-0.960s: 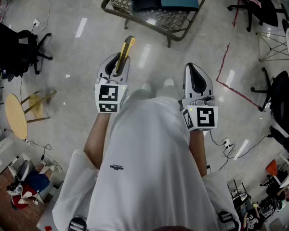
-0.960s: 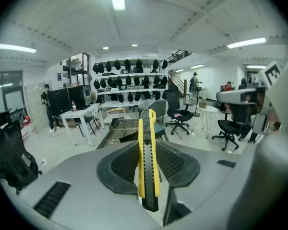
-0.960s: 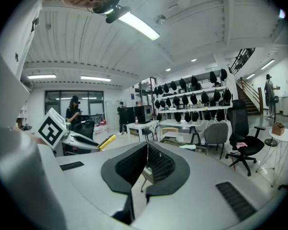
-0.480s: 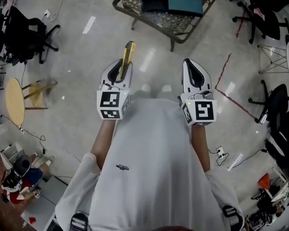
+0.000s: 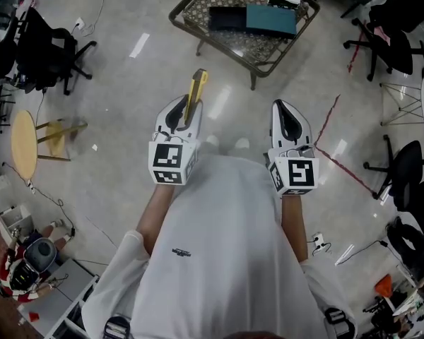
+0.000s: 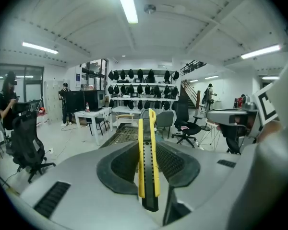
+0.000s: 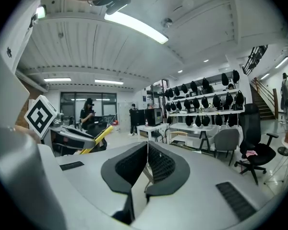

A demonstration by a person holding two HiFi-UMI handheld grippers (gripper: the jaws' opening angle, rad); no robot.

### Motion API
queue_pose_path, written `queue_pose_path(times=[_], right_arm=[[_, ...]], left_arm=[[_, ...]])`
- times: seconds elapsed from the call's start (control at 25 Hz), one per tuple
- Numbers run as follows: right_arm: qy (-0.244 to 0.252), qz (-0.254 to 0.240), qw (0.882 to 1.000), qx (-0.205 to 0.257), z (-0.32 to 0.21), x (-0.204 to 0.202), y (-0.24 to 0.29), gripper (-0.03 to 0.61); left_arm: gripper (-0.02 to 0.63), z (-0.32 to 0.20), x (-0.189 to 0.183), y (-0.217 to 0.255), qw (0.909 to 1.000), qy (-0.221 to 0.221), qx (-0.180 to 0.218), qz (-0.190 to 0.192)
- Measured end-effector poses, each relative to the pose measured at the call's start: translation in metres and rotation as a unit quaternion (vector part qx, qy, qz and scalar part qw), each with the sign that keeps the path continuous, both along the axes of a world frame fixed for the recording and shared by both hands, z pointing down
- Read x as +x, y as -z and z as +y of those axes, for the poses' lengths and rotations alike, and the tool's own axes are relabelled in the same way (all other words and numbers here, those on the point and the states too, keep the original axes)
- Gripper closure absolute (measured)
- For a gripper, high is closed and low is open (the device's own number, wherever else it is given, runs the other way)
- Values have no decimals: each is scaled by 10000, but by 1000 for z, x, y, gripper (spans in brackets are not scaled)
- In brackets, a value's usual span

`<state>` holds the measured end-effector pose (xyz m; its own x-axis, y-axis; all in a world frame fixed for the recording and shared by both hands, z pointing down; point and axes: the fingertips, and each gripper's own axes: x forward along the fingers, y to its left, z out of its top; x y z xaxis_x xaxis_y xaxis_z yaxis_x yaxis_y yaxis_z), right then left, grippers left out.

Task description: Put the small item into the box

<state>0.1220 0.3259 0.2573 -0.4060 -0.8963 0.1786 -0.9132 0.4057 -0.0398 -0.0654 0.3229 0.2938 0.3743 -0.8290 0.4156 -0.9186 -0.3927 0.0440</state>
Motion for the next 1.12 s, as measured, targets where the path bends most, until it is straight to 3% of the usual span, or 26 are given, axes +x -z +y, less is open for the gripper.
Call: queue_pose_path(times=[0.44,0.8,1.12], right_arm=[[77,-304,9994,-138,-8,40,-16,578],[295,-322,9990,-109,-55,13,-16,578],[152,-346,9992,-150,-132,-14,-21,577]], left_arm=[[505,-1,30,-4,9997,206,-16,-91],[505,-42,8,-5,9994,358,13,18],[505,-125,-19,-15,9997,195,-9,128]])
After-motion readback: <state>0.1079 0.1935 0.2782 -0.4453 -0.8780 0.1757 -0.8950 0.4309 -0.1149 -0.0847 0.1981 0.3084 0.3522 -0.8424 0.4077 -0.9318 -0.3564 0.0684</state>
